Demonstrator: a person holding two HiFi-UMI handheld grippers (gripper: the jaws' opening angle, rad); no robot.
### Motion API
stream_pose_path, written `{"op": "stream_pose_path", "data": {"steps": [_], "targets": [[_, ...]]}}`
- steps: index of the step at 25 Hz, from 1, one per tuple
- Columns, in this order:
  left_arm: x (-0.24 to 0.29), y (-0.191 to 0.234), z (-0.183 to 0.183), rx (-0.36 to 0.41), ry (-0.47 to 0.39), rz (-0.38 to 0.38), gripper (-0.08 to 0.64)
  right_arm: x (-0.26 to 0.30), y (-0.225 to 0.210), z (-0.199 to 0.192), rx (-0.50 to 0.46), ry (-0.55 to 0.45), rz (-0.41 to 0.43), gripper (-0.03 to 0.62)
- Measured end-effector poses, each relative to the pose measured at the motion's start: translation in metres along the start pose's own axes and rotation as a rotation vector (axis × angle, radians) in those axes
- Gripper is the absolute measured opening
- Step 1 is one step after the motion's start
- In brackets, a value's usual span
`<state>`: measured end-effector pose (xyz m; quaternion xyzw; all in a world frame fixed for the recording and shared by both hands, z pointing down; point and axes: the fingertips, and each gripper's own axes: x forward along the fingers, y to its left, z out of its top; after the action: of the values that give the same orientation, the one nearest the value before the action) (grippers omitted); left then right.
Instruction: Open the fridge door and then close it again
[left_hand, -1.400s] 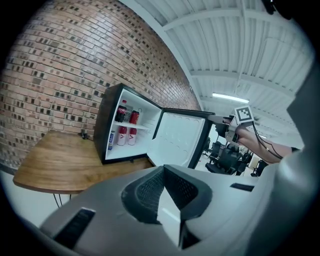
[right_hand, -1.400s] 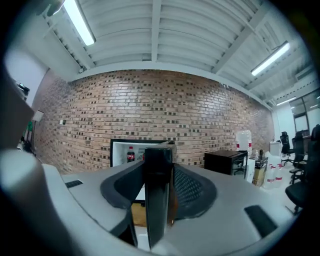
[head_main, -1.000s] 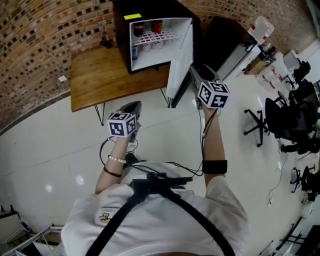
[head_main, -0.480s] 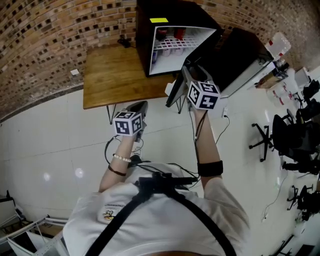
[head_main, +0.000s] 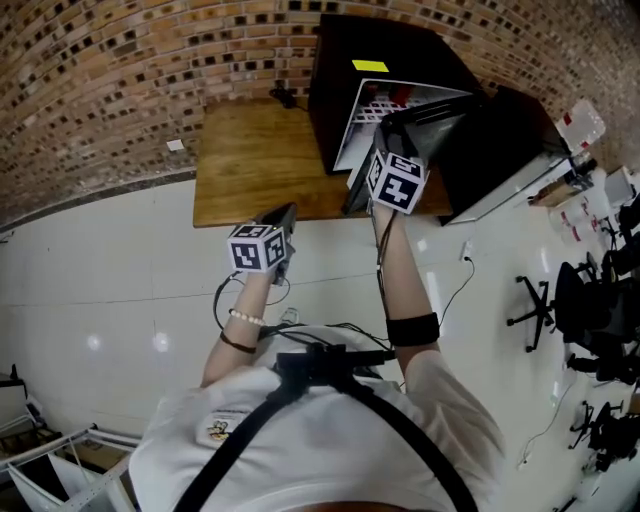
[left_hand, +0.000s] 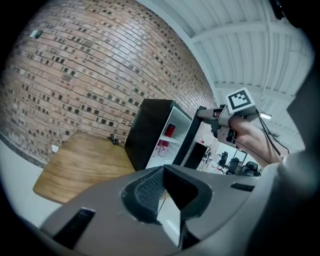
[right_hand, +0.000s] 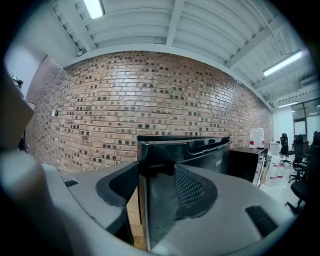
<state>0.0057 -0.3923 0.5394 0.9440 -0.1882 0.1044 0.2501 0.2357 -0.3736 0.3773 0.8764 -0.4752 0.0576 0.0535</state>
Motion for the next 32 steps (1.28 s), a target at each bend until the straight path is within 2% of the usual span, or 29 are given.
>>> {"op": "stream_pose_path", "data": {"steps": [6, 14, 20, 32], "targets": [[0.000, 0.025, 0.029, 0.053, -0.009, -0.007, 0.002, 0.033, 0.021, 0.003, 0.007, 0.008, -0.066, 0.241], [0.039, 0.010, 0.068, 0.241, 0.054, -0.007, 0.002, 0.070, 0.039, 0.007, 0.014, 0.016, -0.119, 0.241], [0.044, 0.011, 0.081, 0.247, 0.044, -0.011, 0.002, 0.093, 0.045, 0.009, 0.014, 0.029, -0.142, 0.239], [0.040, 0.032, 0.081, 0.213, 0.052, 0.003, 0.002, 0.122, 0.049, 0.017, -0.006, 0.033, -0.143, 0.236]]}}
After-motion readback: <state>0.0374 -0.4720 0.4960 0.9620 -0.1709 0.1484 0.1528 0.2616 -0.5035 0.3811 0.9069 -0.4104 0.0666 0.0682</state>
